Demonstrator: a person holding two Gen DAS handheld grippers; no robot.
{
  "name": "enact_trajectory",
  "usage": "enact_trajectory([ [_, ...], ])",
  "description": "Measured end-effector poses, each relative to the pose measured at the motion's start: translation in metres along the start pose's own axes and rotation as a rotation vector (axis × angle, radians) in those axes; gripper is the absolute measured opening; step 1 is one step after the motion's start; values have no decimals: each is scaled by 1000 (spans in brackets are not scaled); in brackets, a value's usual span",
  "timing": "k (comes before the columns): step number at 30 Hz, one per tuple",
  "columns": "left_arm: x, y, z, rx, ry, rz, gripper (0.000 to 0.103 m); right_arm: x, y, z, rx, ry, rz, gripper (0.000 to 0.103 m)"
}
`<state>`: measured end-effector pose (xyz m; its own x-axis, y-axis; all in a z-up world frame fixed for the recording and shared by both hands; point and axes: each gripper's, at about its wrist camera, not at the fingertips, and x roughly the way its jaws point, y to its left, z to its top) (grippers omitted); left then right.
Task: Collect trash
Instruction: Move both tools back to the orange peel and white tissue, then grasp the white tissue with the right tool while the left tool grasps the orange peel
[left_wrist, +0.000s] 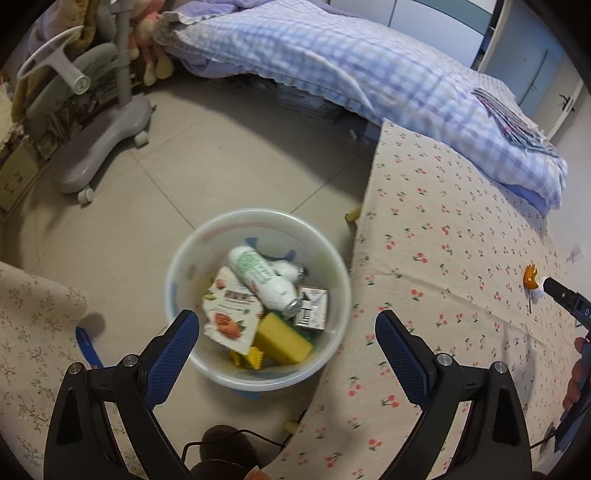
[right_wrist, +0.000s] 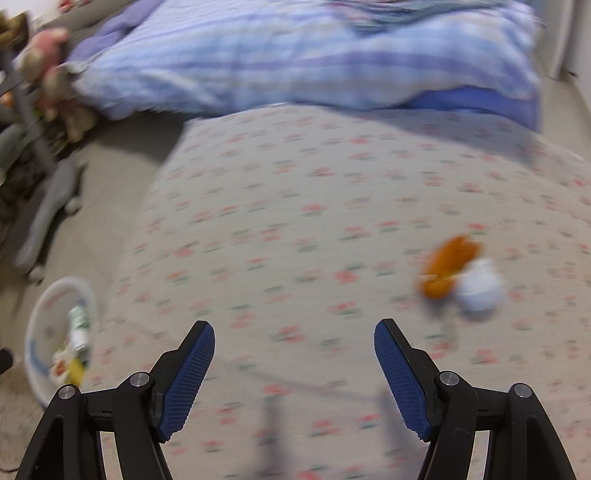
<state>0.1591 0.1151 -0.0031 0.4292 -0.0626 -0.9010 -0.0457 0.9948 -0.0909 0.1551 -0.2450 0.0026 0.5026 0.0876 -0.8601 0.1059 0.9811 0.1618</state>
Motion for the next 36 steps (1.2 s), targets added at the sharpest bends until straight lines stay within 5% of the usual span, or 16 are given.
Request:
enact_trajectory([
  [9,12,-57,4,71,25,-31,98,5,-85,14,137,-7,-98,75],
  [14,19,-85,3,106,41,-44,98,19,-117,14,223,23,-95,55],
  [28,25,-142,-8,139,71,-91,98,41,-144,6,354,48,43,27],
  [36,19,-197,-11,242,62,-116,98,-2,-160,-3,331,39,-7,27],
])
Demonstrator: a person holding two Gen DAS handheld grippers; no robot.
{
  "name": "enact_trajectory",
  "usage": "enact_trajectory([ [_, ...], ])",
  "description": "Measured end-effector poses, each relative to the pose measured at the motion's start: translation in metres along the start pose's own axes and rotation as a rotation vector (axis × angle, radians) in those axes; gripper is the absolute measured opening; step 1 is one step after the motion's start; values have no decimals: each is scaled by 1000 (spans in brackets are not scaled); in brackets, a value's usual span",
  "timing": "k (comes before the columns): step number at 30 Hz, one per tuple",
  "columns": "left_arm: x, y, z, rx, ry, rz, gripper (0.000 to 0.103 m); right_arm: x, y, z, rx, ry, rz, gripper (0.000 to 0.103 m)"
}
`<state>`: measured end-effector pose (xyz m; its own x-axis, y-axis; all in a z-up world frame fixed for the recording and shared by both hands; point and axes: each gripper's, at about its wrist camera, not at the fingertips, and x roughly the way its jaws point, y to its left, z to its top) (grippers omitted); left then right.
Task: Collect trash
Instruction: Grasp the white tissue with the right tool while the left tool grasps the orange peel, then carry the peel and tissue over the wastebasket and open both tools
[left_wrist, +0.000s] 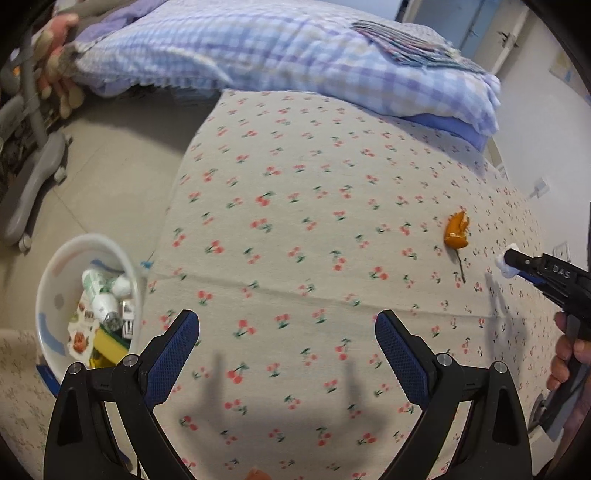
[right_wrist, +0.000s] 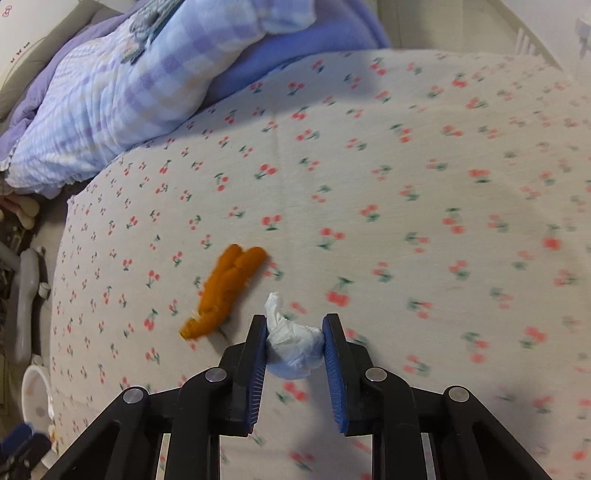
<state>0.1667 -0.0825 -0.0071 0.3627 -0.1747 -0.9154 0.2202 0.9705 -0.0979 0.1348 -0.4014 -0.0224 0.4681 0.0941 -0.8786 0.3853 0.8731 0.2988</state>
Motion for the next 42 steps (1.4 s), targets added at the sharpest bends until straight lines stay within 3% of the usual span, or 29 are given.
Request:
enact_trajectory([
  [3,5,-25,10,69,-11,28,97,-17,-17,-3,11,-8,3,27],
  [10,36,-89,40,137,31,-79,94,-39,-51,-9,9,-17,-25,27],
  [16,67,-132,59,151,81,-167,72,-51,-69,-11,9,-18,-16,27],
  [25,94,-175,75,166,93,-193,43,-53,-83,-13,27,-3,-4,27],
  [28,100,-179,73,169,111,-175,25,-53,-84,-13,31,-2,0,27],
  [33,89,-173,66,157,93,-169,22,-58,-80,-14,26,-9,7,27],
  [42,35,-116,45,136,50,-152,20,-70,-52,-24,-26,-22,26,27],
])
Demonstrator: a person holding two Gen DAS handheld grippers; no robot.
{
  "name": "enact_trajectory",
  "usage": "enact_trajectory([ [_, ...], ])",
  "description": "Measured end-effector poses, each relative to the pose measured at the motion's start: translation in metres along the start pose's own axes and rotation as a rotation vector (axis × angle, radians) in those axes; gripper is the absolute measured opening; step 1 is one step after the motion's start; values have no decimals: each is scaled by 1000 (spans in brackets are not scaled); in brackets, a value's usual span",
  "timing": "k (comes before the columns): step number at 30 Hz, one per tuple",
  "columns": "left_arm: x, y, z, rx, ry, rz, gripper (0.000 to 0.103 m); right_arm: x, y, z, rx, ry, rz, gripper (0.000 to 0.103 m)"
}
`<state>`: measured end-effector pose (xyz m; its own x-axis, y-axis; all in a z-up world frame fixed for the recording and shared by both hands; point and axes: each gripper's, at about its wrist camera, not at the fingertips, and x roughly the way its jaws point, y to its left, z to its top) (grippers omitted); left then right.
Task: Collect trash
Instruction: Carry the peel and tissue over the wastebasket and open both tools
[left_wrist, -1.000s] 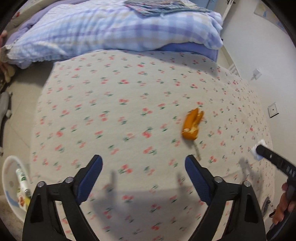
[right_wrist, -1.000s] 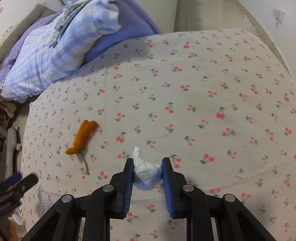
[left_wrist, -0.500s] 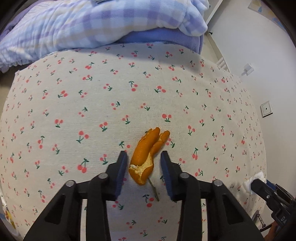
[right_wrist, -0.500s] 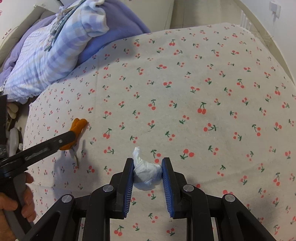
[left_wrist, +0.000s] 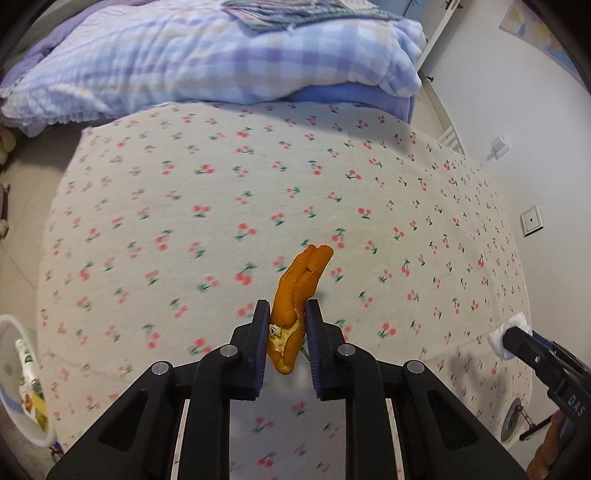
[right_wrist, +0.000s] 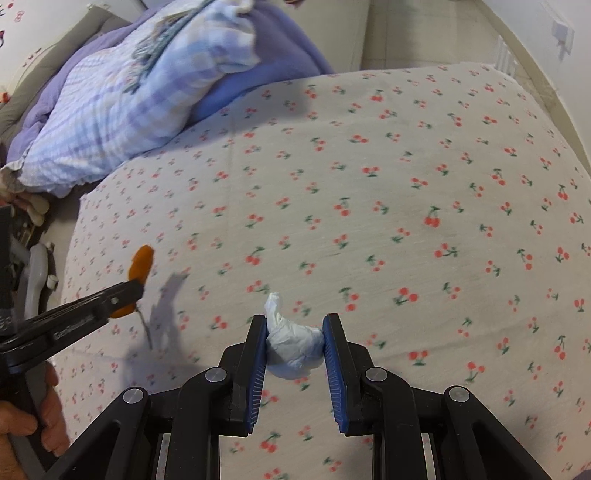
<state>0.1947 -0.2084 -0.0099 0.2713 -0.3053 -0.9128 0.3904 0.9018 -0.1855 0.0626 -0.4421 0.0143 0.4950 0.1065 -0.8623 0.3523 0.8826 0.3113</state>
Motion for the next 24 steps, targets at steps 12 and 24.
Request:
enact_trajectory([
  [12,-71,96,-56,-97,-61,73,20,-4,82,-32,-131,22,81,27],
  [24,-109,215,-118,-346,-93,88,20,14,179,-69,-286,62,158,27],
])
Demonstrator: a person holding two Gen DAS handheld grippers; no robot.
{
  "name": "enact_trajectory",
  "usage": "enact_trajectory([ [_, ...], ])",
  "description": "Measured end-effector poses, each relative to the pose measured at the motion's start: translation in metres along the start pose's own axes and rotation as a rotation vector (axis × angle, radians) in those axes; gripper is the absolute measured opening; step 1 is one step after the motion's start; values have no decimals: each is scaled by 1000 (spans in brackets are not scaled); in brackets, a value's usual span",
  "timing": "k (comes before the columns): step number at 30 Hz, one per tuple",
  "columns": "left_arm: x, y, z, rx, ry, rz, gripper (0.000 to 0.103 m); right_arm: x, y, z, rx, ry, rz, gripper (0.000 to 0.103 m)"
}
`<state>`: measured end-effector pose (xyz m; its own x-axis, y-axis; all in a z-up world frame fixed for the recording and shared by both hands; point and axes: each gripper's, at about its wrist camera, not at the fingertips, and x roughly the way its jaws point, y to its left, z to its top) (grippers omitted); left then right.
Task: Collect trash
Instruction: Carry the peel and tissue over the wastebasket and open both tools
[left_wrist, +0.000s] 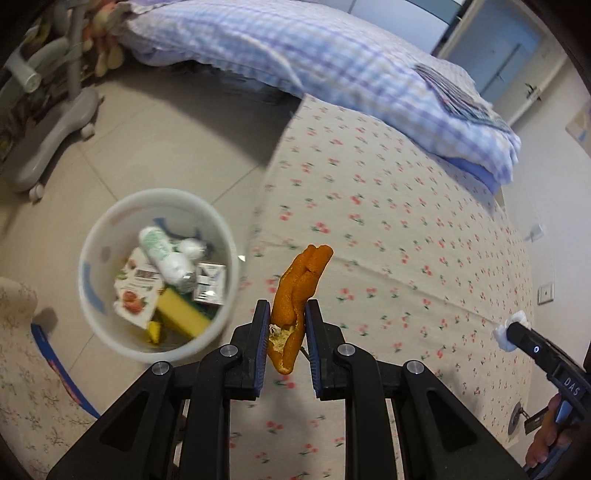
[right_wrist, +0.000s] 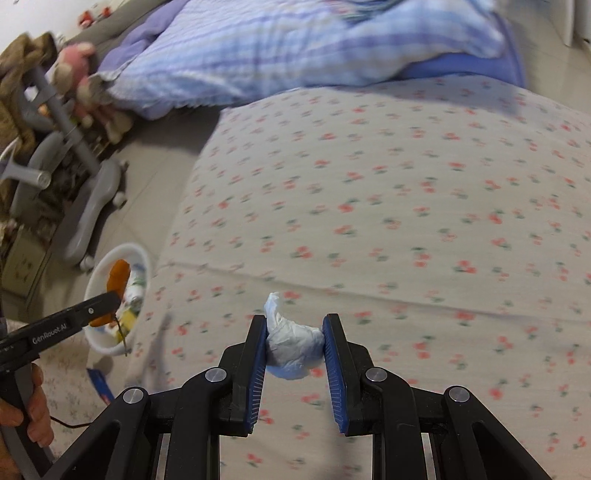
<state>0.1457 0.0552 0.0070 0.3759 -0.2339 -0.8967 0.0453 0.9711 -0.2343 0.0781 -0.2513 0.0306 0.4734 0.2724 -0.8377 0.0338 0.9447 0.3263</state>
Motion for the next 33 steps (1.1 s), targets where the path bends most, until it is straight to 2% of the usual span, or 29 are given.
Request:
enact_trajectory([
  [3,-7,24,0,-30,-20,27,20,14,21,1,-32,18,10,27],
  [10,-7,80,-2,-106,-10,71,20,43,67,4,-86,53,44,27],
  [19,-6,126,0,-151,-8,105,23,76,115,6,-149,88,77,27],
  [20,-5,130,0,-158,0,101,31,80,119,6,-155,92,80,27],
  [21,-4,134,1,-166,3,88,54,86,125,6,-162,99,88,27],
  [23,-5,138,1,-181,-12,78,83,93,133,6,-171,107,100,27],
  [27,-15,142,0,-161,-53,131,85,111,150,8,-178,125,131,27],
  [33,-25,163,-12,-191,-66,211,91,140,181,7,-196,151,159,27],
])
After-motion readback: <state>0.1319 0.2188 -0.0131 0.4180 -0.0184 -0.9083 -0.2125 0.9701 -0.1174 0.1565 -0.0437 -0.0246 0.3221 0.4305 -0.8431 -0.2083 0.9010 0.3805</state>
